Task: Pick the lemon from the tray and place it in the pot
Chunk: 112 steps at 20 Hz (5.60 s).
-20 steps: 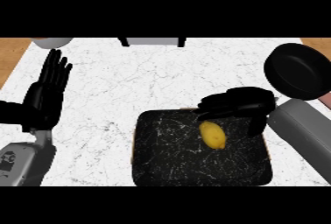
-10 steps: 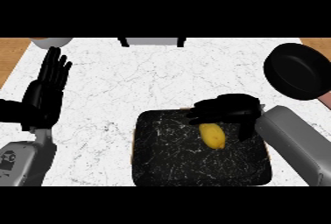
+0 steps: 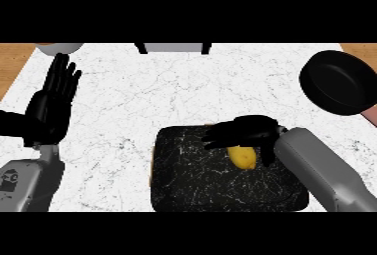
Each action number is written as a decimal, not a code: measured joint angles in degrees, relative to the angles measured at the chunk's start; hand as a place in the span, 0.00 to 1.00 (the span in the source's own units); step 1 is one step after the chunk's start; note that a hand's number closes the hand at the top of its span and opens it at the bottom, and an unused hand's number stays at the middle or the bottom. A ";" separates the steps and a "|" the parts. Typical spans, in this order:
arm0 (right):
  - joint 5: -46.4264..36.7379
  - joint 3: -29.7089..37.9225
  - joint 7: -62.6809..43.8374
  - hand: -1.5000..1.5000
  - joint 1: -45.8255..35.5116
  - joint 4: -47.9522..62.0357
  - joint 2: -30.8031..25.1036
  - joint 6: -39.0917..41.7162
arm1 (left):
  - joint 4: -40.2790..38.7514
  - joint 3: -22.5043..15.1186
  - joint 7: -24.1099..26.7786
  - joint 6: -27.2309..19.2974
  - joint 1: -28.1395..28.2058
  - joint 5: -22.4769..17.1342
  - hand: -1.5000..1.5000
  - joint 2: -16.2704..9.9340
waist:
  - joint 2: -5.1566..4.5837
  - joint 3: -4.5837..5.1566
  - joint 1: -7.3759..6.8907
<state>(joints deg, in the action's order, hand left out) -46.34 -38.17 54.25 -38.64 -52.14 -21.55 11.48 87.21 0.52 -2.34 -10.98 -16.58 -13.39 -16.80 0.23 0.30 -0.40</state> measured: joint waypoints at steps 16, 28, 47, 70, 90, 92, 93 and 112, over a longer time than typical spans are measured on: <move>-7.23 -2.04 4.07 1.00 3.06 -5.25 2.30 -4.40 | 0.33 0.84 1.42 1.28 1.45 1.44 0.50 1.51 | 0.47 0.47 0.13; -0.51 14.59 -11.71 1.00 3.74 -7.31 2.91 -6.49 | 0.69 1.32 1.03 1.38 1.43 2.05 0.50 1.81 | -0.26 -0.07 0.38; -21.02 39.06 -92.74 1.00 -18.78 6.49 1.38 -34.11 | 0.62 0.35 0.38 2.58 -0.29 1.91 0.50 1.78 | -0.79 0.26 -2.40; -30.46 47.60 -106.02 1.00 -17.53 16.09 -6.16 -38.18 | 0.97 2.56 0.07 2.87 1.07 2.61 0.50 2.47 | -0.33 -0.32 0.01; -10.26 64.84 -79.23 0.00 -13.79 33.54 -11.80 -42.44 | 0.96 2.43 -0.04 3.58 0.15 3.83 0.50 3.98 | -1.07 -0.50 -1.35; -8.85 65.73 -75.38 0.00 -13.76 33.84 -11.80 -43.36 | 0.63 2.26 0.31 3.28 -0.27 4.21 0.50 4.43 | -1.10 -0.49 -1.46; -8.11 66.24 -73.68 0.00 -13.71 33.71 -11.51 -44.45 | -0.07 2.36 0.38 3.41 -0.82 4.19 0.50 4.46 | -1.13 -0.49 -1.43; 16.96 82.12 -50.30 0.00 -8.40 20.16 -9.01 -53.80 | 1.21 4.36 -0.45 4.50 0.86 3.92 0.50 3.55 | -0.31 -0.36 0.12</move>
<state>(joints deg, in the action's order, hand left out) -29.38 43.96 3.95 -47.04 -31.99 -30.55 -42.32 88.42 4.88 -2.79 -6.48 -15.71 -9.47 -13.25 -0.08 -0.06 -0.28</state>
